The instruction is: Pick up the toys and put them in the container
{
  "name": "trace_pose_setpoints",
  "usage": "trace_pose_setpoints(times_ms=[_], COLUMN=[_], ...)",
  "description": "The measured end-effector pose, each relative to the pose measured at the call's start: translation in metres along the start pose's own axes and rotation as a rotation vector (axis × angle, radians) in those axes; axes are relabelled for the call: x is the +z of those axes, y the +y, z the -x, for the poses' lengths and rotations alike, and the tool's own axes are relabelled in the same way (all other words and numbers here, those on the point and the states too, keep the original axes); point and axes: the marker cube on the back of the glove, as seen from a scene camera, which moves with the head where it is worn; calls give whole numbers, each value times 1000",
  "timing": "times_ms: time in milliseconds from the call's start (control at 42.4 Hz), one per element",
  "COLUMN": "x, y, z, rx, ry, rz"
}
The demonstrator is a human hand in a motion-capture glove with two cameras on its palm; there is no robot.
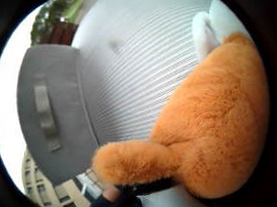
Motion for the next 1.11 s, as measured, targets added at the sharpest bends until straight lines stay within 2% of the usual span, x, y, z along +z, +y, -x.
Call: trace_pose_setpoints(times_ms=[165,306,778,967,1108], x=[7,5,-9,-49,-112], y=[0,3,17,28,46], z=[-9,-11,-1,14,40], rx=[20,44,48,29,10], ry=[81,108,-83,-115,-111], rz=[35,-4,-147,-228,-314])
